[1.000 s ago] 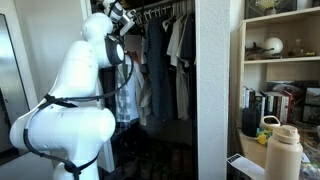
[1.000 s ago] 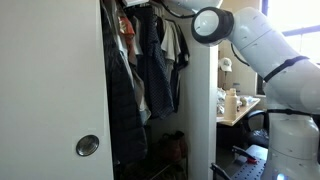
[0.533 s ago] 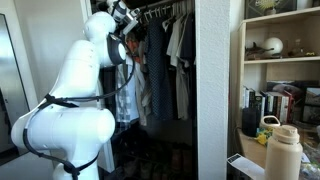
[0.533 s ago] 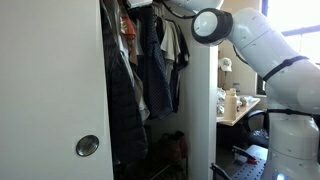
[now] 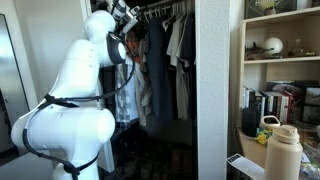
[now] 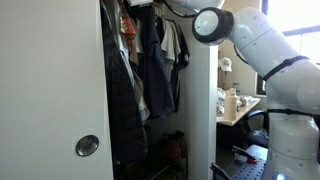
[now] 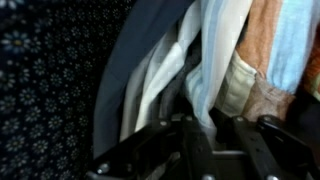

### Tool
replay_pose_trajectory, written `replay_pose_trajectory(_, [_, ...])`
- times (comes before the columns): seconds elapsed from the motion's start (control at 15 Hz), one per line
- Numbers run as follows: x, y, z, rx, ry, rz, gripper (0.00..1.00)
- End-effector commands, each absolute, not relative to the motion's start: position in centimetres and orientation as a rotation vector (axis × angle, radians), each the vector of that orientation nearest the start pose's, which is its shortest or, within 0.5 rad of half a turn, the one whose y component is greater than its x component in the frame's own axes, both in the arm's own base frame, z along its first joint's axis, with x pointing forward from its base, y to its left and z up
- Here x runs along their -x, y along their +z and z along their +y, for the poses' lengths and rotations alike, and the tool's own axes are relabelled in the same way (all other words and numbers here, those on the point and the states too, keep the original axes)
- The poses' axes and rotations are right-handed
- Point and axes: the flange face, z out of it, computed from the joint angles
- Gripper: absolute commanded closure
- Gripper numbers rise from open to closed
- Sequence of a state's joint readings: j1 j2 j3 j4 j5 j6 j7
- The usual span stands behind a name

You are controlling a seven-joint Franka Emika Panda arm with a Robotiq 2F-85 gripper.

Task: Remove the striped blue shirt from the rail then place it back on the rail

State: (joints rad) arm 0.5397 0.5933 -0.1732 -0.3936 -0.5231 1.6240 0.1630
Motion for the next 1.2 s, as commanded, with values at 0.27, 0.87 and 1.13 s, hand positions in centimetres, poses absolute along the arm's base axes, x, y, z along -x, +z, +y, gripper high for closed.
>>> replay_pose_trajectory(0.27, [-59.2, 83.0, 24.9, 3.151, -1.523, -0.058, 0.94])
replay_pose_trajectory(0.87, [-58.5, 84.7, 26.0, 3.018, -1.697, 0.006, 0.95])
replay_pose_trajectory(1.13, [-58.1, 85.0, 26.6, 2.994, -1.724, 0.027, 0.95])
